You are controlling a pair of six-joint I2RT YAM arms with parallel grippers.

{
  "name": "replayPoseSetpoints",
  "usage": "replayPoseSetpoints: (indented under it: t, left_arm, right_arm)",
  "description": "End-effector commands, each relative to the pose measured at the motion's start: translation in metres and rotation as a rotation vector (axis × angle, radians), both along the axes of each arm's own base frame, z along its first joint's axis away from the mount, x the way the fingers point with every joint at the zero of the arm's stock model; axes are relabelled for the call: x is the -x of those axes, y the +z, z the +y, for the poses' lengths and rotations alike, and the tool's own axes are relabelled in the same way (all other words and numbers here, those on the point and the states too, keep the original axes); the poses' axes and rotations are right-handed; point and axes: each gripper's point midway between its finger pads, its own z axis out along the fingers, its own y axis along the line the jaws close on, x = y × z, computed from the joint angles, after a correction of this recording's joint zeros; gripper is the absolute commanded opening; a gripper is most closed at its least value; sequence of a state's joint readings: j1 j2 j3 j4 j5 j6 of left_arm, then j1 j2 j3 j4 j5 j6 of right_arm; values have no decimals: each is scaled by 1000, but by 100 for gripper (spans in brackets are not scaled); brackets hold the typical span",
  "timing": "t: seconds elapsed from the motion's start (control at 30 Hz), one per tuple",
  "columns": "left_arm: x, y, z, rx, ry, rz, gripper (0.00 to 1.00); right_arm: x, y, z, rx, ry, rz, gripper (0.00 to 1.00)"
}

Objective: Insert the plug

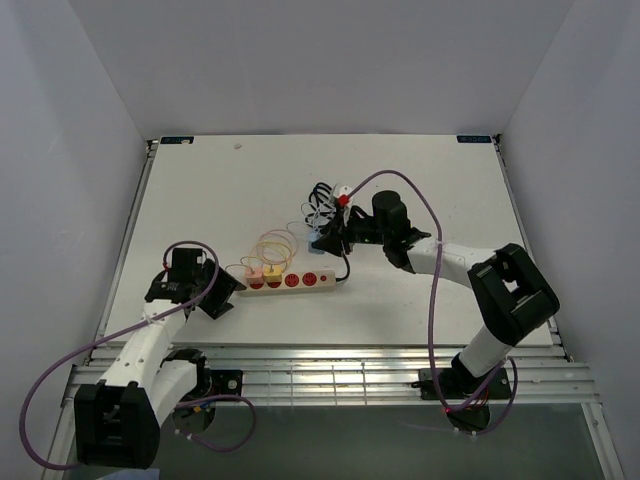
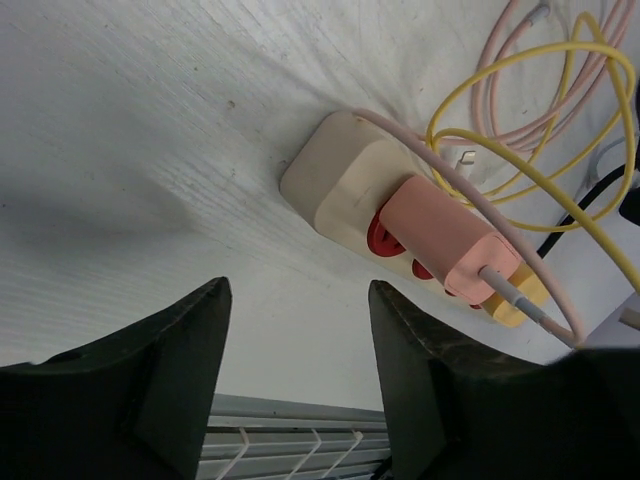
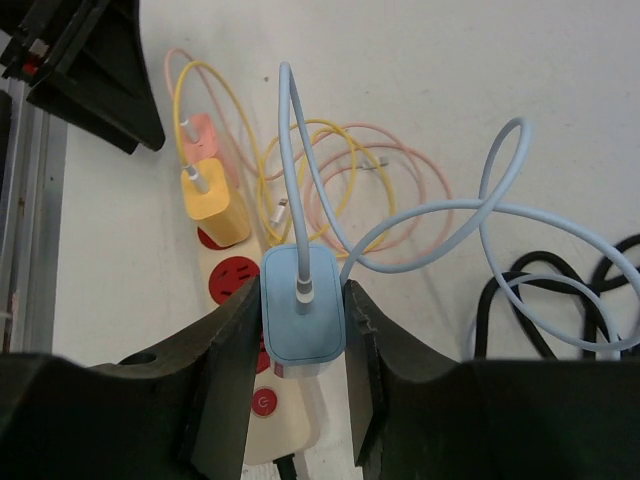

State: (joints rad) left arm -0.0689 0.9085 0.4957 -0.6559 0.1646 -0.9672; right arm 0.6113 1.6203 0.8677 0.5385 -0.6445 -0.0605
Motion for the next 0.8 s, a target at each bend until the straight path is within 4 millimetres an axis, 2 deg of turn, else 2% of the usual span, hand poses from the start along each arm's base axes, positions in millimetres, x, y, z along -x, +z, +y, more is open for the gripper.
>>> replayPoseSetpoints:
  t: [0.0, 0.1, 0.23, 0.33, 0.53, 0.77]
  left_arm:
    - [-11, -5, 5, 0, 43, -40, 66]
    - [-16, -9, 6, 5, 58, -65, 59]
    - [-22, -19, 16, -37, 97, -60, 57]
    - [-27, -23, 14, -19, 92, -72, 56]
    - [-39, -24, 11, 7, 67, -101, 55]
    - [-34, -33, 12, -6, 46, -78, 51]
  right_arm:
    - [15, 14, 18, -26, 151, -163, 8]
    - [27, 3, 28, 5, 200, -158, 8]
    - [40, -17, 38, 47, 253, -126, 8]
    - [48, -26, 41, 55, 272, -121, 8]
    - [51, -47, 39, 109, 285, -154, 8]
    - [43, -63, 39, 151, 274, -181, 8]
